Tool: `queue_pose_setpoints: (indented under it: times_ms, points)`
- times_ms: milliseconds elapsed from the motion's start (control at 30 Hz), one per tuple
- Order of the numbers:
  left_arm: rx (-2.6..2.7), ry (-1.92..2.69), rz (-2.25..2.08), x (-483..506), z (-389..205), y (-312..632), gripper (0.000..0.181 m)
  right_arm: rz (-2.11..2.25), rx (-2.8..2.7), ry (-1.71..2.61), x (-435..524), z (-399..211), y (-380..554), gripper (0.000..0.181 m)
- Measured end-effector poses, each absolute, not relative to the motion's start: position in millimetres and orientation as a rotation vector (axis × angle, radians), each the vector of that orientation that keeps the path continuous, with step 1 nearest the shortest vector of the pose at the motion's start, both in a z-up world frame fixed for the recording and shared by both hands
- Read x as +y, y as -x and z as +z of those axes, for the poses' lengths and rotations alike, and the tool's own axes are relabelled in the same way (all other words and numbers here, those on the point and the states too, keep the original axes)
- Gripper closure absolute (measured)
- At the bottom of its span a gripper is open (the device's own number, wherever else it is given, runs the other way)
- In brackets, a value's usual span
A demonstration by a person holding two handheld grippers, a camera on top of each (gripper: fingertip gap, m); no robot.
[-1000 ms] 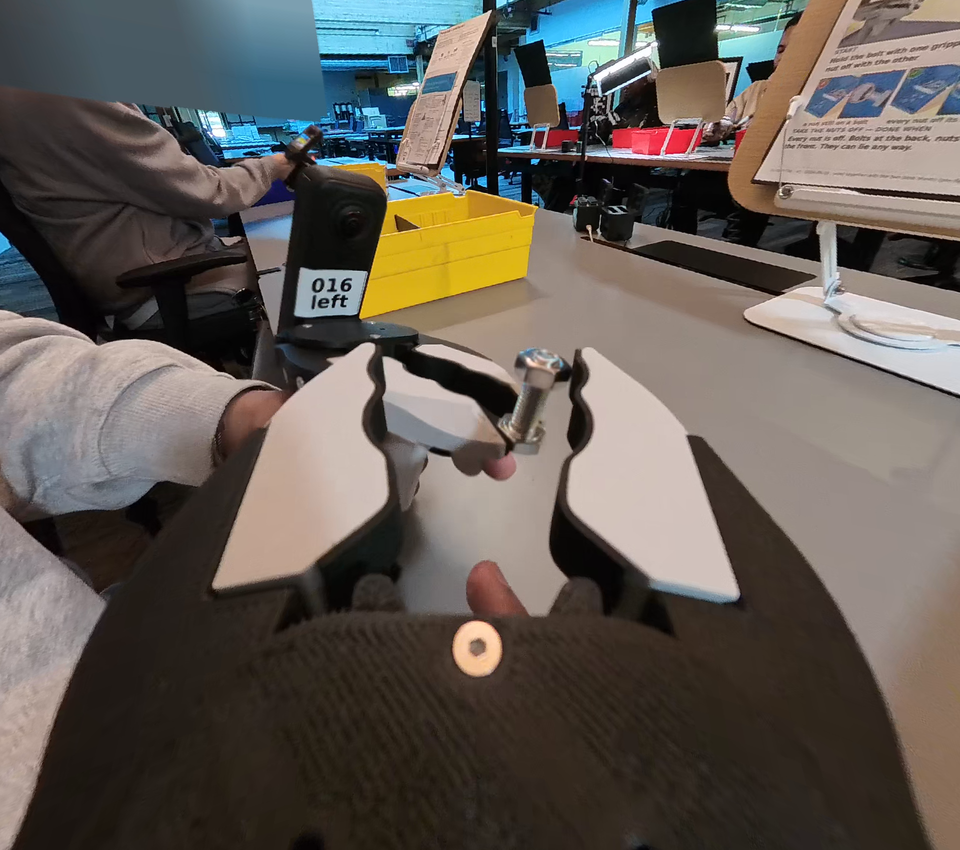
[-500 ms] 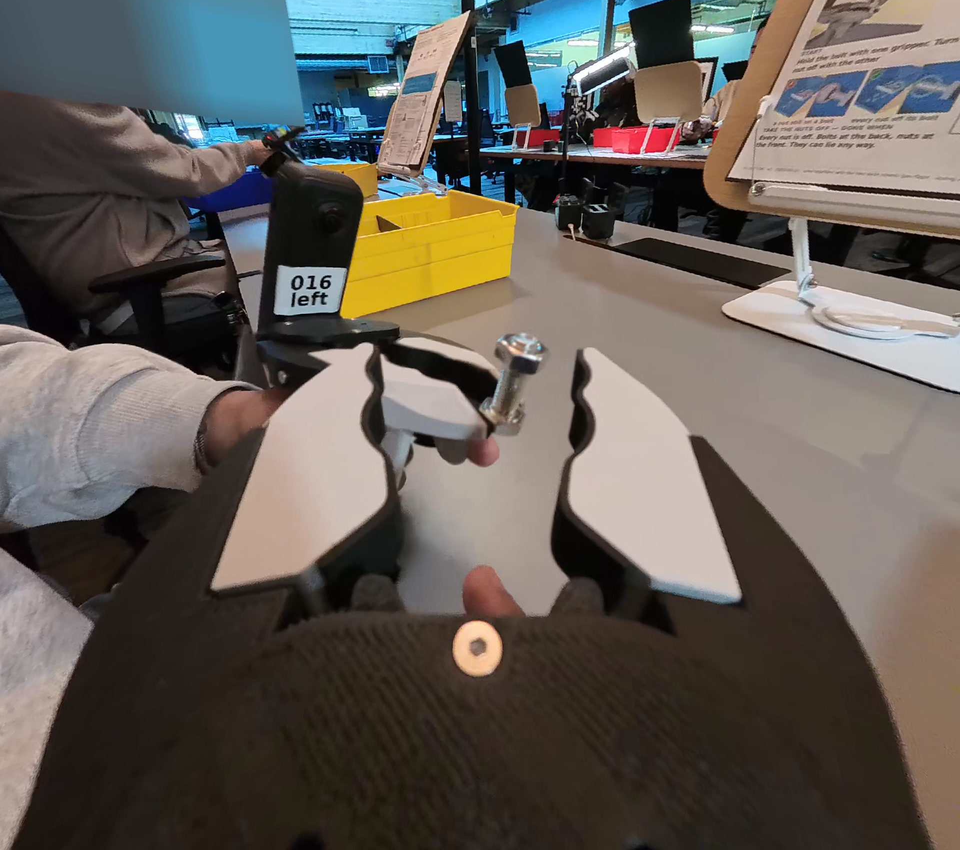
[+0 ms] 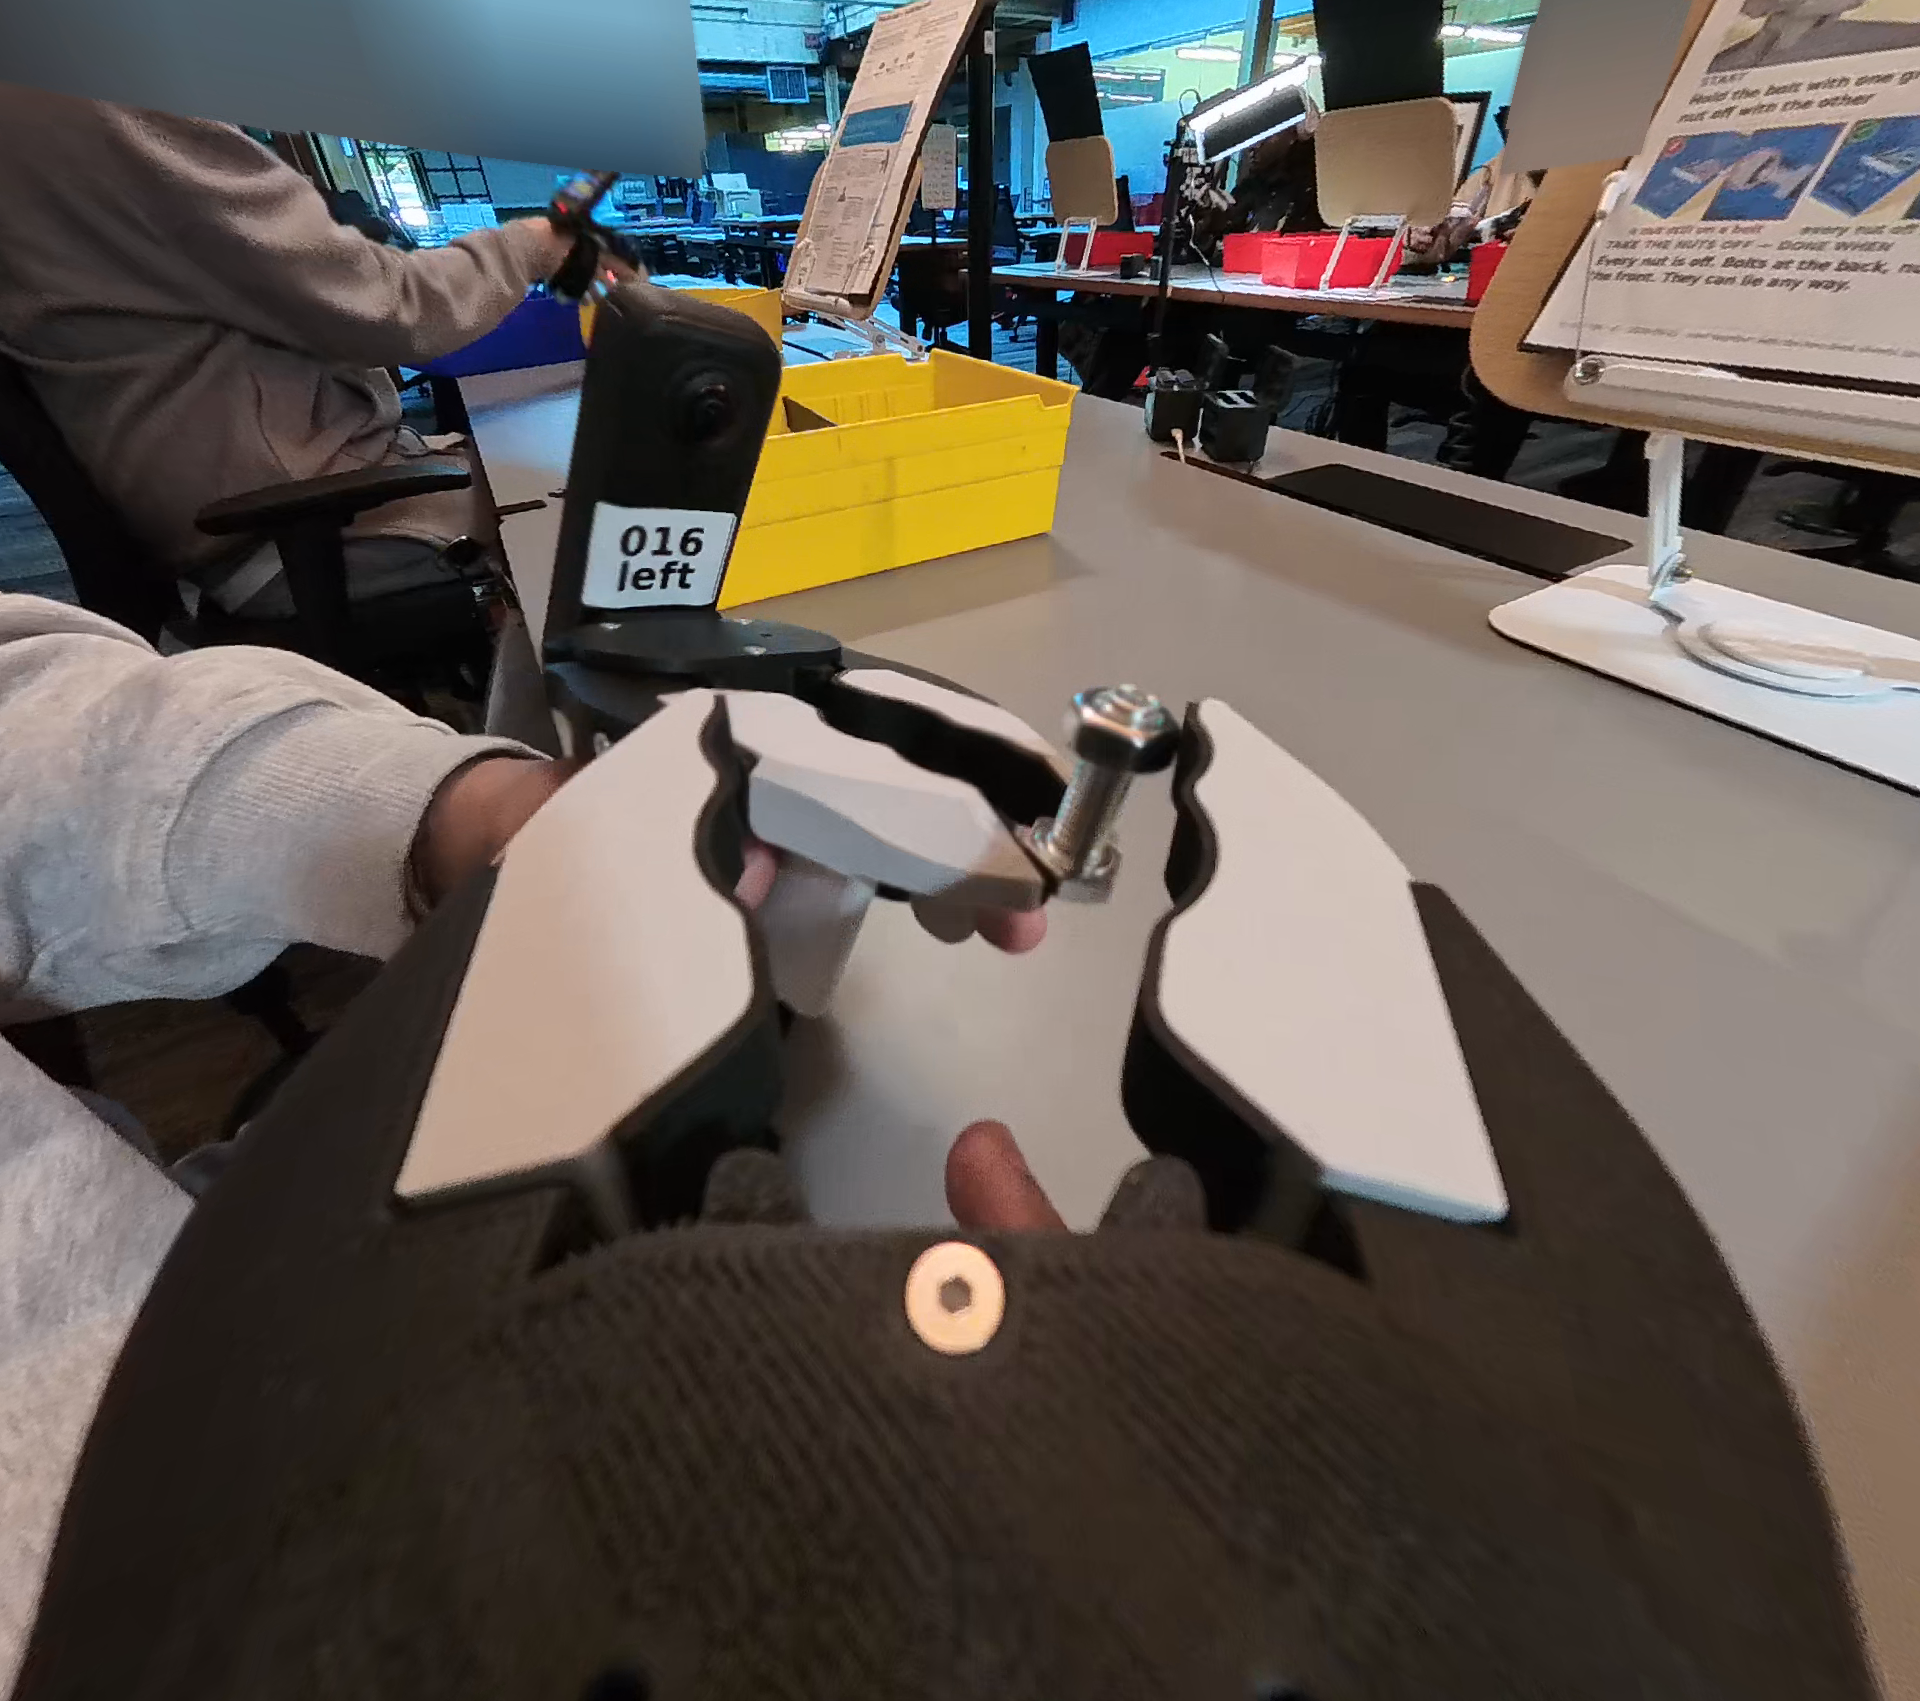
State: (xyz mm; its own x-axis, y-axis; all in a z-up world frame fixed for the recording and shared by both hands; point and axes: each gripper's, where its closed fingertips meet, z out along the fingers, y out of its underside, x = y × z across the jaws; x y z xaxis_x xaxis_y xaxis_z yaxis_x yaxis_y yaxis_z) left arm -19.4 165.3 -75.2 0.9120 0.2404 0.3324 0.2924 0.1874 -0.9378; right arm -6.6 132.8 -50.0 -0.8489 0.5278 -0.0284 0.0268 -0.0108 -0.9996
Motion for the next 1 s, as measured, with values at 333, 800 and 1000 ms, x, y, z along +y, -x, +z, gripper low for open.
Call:
queue_pose_setpoints:
  times_ms: [333, 800, 1000]
  points:
    - [-0.461, 1.386, 0.0, 160.3, -73.1, 24.5, 0.162, 1.973, -1.923, 0.646, 139.0, -52.4, 9.4, 0.119]
    - [-0.376, 1.443, -0.034, 179.1, -77.4, 2.2, 0.163, 1.903, -1.943, 0.57, 124.2, -57.9, 4.2, 0.083]
    - [-0.508, 1.389, -0.03, 162.0, -77.8, 26.5, 0.163, 1.937, -1.912, 0.571, 127.6, -51.4, 4.0, 0.085]
